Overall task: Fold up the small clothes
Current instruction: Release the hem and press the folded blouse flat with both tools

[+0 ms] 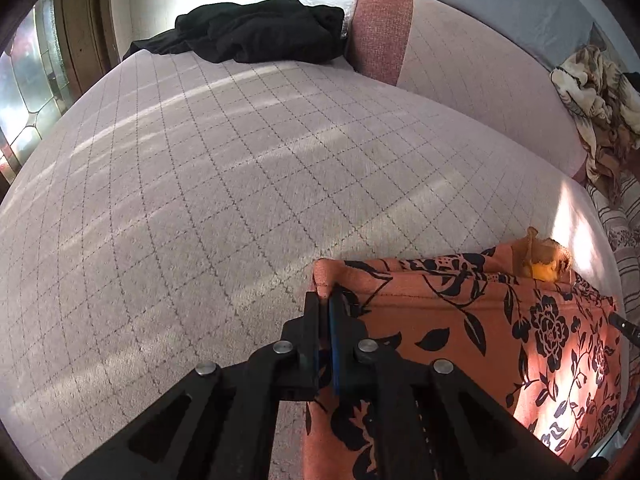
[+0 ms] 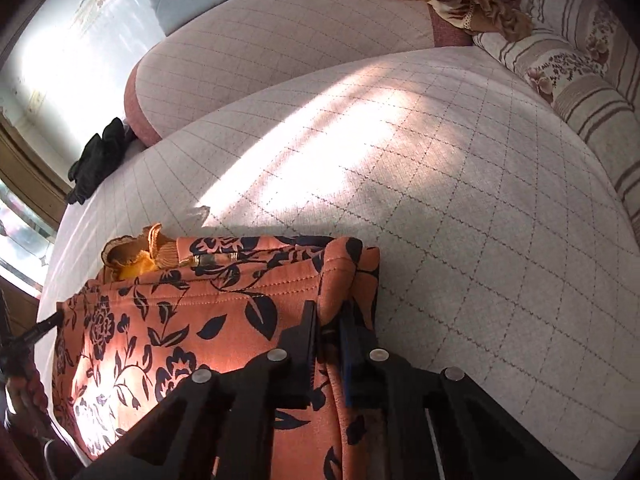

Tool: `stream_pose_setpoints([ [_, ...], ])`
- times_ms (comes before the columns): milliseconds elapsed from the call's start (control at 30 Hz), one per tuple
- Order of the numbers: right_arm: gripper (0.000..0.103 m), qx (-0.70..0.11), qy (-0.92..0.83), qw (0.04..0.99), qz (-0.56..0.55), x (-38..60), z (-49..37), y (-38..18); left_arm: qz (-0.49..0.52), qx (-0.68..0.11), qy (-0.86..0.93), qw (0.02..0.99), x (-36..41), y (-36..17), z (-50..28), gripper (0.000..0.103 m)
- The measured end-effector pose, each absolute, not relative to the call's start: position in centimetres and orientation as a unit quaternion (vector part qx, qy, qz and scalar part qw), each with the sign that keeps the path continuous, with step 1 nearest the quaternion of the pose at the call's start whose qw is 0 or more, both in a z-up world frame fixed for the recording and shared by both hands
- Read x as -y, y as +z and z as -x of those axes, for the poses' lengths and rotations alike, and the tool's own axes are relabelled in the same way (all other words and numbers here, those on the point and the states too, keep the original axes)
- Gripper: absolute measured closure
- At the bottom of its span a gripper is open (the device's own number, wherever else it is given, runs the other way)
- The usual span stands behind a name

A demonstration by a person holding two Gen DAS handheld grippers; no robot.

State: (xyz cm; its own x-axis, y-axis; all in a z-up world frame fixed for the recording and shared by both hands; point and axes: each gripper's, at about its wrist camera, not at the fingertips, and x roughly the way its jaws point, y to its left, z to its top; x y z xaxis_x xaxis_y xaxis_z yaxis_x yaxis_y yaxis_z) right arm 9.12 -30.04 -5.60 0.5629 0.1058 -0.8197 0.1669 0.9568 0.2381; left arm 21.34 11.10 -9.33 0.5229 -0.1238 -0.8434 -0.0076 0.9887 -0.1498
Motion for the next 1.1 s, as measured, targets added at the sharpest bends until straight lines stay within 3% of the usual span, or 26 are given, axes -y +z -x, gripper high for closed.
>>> stream_pose_setpoints([
  [133, 0.096, -0.42, -0.023, 0.903, -0.081, 28.5, -8.4, -1.5, 0.077, -0.442, -0.037, 0.893, -11.0, -6.8, -20.4, 0.1],
  [267, 0.096, -0.411, -0.043, 0.908, -0.066, 28.4, -9.9, -1.7, 0.051, -0.464, -0.013, 0.884, -10.4, -9.3, -22.4, 0.099],
  [333, 0.092, -0.466, -0.053, 0.878, -0.099, 29.8, -11.6, -6.0, 0.044, -0.479, 0.002, 0.877, -10.5, -11.3, -23.3, 0.09],
  [400, 0.09, -0.452, -0.054, 0.876, -0.156, 31.3, -11.0, -7.5, 0.043, -0.466, 0.013, 0.884, -10.8, -11.0, -23.2, 0.08],
  [467, 0.072, -0.436, -0.07, 0.881, -0.169, 31.7, -10.0, -6.3, 0.059, -0.465, 0.015, 0.883, -11.6, -10.0, -23.1, 0.078],
  [500, 0.054, -0.433, -0.08, 0.883, -0.16, 31.7, -9.5, -5.6, 0.066, -0.463, 0.022, 0.884, -12.1, -9.5, -22.9, 0.078],
  [533, 0.046, -0.425, -0.087, 0.888, -0.155, 31.8, -8.9, -4.7, 0.073, -0.458, 0.032, 0.886, -12.6, -8.7, -22.5, 0.078],
  [700, 0.042, -0.365, -0.03, 0.909, -0.198, 30.4, -4.0, 0.8, 0.094, -0.411, 0.011, 0.907, -13.3, -4.2, -17.8, 0.074],
  [733, 0.035, -0.36, 0.001, 0.909, -0.208, 29.5, -3.0, 1.5, 0.091, -0.405, 0.001, 0.91, -12.9, -3.6, -16.4, 0.068],
  [833, 0.026, -0.364, 0.094, 0.89, -0.259, 26.9, -0.6, 1.3, 0.079, -0.394, -0.034, 0.915, -11.1, -2.8, -12.2, 0.051],
  [967, 0.026, -0.429, 0.093, 0.833, -0.337, 27.1, 0.8, -5.5, 0.055, -0.414, -0.062, 0.906, -8.5, -5.5, -8.5, 0.043],
  [1033, 0.05, -0.441, 0.045, 0.82, -0.363, 29.0, 1.8, -8.7, 0.007, -0.46, -0.037, 0.887, -7.5, -9.1, -8.7, 0.043],
  [1100, 0.047, -0.427, 0.032, 0.818, -0.384, 29.7, 2.7, -7.8, 0.016, -0.48, -0.029, 0.877, -8.2, -10.9, -8.8, 0.04],
])
